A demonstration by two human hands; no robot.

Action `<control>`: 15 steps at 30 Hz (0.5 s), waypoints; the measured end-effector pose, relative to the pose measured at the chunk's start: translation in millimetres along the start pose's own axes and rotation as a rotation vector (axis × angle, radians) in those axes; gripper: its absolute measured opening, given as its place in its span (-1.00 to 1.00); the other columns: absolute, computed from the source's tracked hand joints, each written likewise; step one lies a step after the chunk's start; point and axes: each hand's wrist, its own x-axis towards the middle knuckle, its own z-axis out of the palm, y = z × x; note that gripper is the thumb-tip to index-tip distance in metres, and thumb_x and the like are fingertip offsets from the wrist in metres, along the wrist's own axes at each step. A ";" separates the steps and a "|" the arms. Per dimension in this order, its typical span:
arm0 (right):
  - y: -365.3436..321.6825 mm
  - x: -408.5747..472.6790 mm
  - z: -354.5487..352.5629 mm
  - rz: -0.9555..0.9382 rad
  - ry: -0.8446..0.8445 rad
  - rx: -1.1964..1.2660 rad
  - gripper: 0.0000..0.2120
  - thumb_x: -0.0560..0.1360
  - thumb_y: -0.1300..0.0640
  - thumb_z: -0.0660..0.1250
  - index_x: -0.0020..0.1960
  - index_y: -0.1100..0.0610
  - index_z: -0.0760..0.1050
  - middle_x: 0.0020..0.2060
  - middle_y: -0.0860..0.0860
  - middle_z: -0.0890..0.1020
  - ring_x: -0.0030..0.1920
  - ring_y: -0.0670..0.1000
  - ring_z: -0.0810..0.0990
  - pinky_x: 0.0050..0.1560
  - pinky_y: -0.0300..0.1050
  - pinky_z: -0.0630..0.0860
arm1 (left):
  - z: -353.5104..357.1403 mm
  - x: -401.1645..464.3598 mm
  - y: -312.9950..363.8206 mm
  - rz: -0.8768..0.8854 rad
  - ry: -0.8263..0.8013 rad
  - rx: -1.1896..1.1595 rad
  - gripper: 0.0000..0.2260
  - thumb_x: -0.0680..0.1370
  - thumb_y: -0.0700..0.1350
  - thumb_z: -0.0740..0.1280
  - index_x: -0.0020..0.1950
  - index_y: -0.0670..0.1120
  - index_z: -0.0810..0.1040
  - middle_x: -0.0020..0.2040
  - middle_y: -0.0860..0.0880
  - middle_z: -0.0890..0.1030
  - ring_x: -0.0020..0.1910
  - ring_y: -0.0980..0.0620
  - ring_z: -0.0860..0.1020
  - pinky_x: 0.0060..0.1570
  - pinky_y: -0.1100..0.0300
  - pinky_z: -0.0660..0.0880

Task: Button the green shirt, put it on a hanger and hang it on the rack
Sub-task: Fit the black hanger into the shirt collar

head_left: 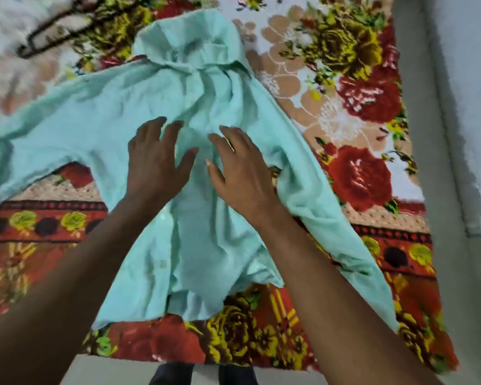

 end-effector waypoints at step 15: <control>-83.9 247.9 132.0 -0.279 -0.167 -0.094 -0.63 0.62 0.12 0.31 0.39 0.22 0.50 0.37 0.19 0.55 0.42 0.22 0.48 0.44 0.12 0.42 | -1.2 150.2 -187.2 -0.305 -0.042 0.062 -0.30 0.66 0.19 0.19 0.67 -0.17 0.12 0.66 -0.25 0.16 0.66 -0.27 0.10 0.62 -0.21 0.00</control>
